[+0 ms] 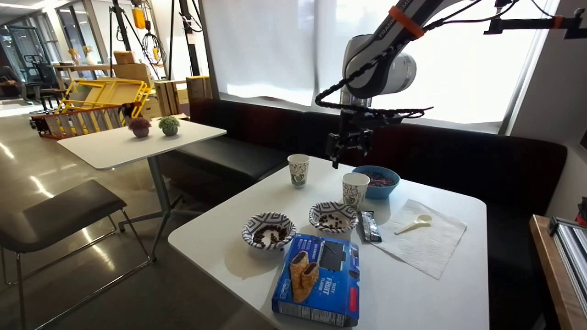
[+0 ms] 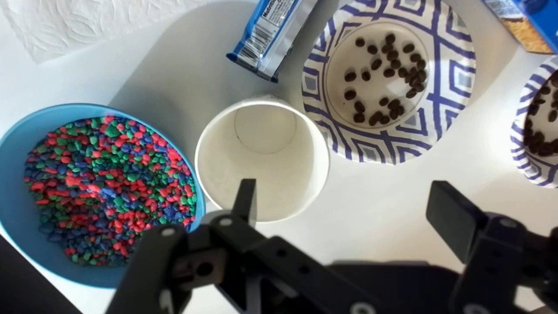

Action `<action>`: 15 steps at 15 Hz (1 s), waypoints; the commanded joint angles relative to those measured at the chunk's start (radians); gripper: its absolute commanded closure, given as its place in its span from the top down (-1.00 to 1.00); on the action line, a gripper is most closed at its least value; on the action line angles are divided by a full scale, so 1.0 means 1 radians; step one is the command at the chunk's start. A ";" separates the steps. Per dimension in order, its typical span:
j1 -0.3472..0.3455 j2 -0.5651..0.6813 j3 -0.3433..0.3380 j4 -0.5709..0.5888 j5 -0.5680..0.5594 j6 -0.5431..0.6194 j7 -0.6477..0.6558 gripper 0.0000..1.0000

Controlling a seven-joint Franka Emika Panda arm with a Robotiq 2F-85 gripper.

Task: Move the cup to the left

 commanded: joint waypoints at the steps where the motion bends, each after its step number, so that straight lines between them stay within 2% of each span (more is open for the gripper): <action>1: 0.006 0.082 -0.004 0.074 0.010 -0.025 -0.018 0.98; 4: 0.005 0.126 -0.003 0.113 0.012 -0.031 -0.021 0.63; 6: 0.003 0.149 -0.001 0.134 0.016 -0.045 -0.022 0.31; 8: 0.005 0.172 -0.004 0.157 0.013 -0.065 -0.015 0.12; 9: 0.004 0.183 -0.003 0.168 0.013 -0.075 -0.016 -0.05; 11: 0.004 0.200 -0.003 0.185 0.014 -0.090 -0.015 -0.21; 12: 0.006 0.209 -0.006 0.192 0.010 -0.094 -0.014 -0.16; 15: 0.015 0.230 -0.019 0.210 -0.007 -0.096 -0.003 -0.70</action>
